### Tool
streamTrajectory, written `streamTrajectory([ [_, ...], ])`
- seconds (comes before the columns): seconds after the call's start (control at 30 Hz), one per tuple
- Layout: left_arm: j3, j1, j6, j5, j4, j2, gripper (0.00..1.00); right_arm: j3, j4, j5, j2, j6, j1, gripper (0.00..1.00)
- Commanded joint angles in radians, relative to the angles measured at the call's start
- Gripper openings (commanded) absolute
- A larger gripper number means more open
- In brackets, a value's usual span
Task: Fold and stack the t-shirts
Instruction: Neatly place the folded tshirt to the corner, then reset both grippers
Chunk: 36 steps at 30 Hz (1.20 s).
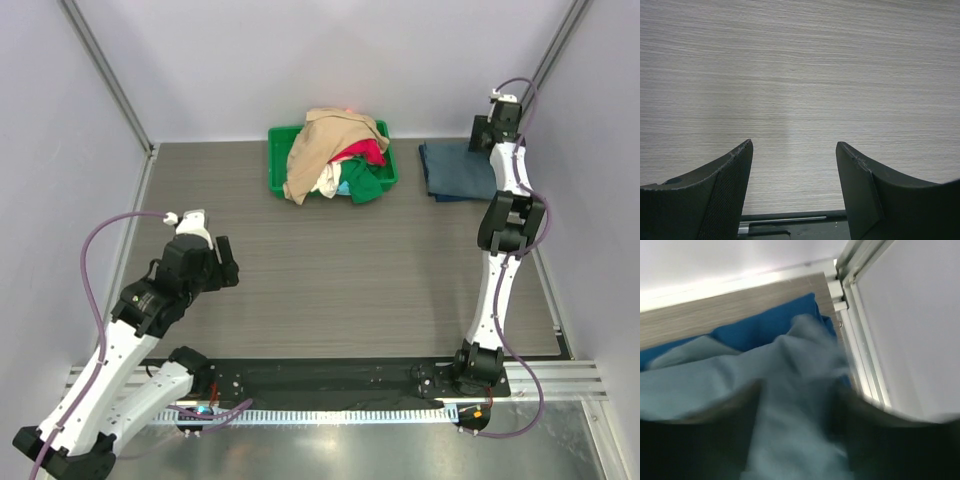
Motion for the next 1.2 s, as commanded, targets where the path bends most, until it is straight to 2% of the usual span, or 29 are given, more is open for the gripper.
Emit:
streamTrajectory([
  [0.0,-0.002,0.003,0.001,-0.011,0.033,0.006,0.68,0.106,0.089,0.076,0.054,0.023,-0.009,0.75],
  [0.07,-0.002,0.003,0.001,-0.009,0.031,0.006,0.68,0.140,0.091,0.151,0.066,0.061,-0.012,0.87],
  [0.23,0.000,0.004,0.003,-0.006,0.034,-0.004,0.69,0.049,0.121,0.188,-0.068,0.139,-0.014,0.94],
  [0.4,-0.002,0.004,0.003,-0.002,0.034,-0.025,0.70,0.006,0.132,0.208,-0.274,0.187,-0.012,1.00],
  [0.53,-0.002,0.004,0.003,-0.006,0.036,-0.044,0.71,-0.081,0.134,0.143,-0.447,0.293,-0.012,1.00],
  [0.6,-0.002,0.004,0.003,-0.009,0.037,-0.050,0.71,-0.156,0.131,0.027,-0.576,0.411,-0.011,1.00],
  [0.7,-0.002,0.006,0.001,-0.014,0.037,-0.065,0.72,-0.367,0.141,-0.094,-0.749,0.561,0.018,1.00],
  [0.73,-0.002,0.006,0.001,-0.016,0.037,-0.073,0.72,-0.502,0.147,-0.150,-0.800,0.586,0.041,1.00],
  [0.8,-0.002,0.004,0.000,-0.017,0.037,-0.077,0.72,-0.643,0.176,-0.154,-0.942,0.589,0.101,1.00],
  [0.83,-0.003,0.006,0.000,-0.017,0.037,-0.082,0.72,-0.773,0.183,-0.090,-0.989,0.578,0.202,1.00],
  [0.9,-0.003,0.006,0.000,-0.020,0.037,-0.083,0.72,-0.897,0.204,-0.028,-1.078,0.554,0.332,1.00],
  [0.93,-0.003,0.006,0.000,-0.019,0.037,-0.083,0.72,-1.004,0.207,0.004,-1.157,0.540,0.444,1.00],
  [1.03,0.000,0.006,0.000,-0.017,0.034,-0.082,0.72,-1.228,0.210,0.096,-1.280,0.592,0.595,1.00],
  [1.07,-0.002,0.006,0.000,-0.016,0.034,-0.080,0.72,-1.294,0.225,0.101,-1.369,0.627,0.662,1.00],
  [1.1,-0.002,0.006,0.000,-0.016,0.036,-0.082,0.73,-1.360,0.262,0.075,-1.406,0.674,0.678,1.00],
  [1.13,-0.003,0.006,0.000,-0.017,0.034,-0.082,0.73,-1.482,0.284,0.034,-1.446,0.707,0.687,1.00],
  [1.17,-0.002,0.006,-0.002,-0.017,0.034,-0.082,0.75,-1.532,0.301,-0.053,-1.493,0.763,0.692,1.00],
])
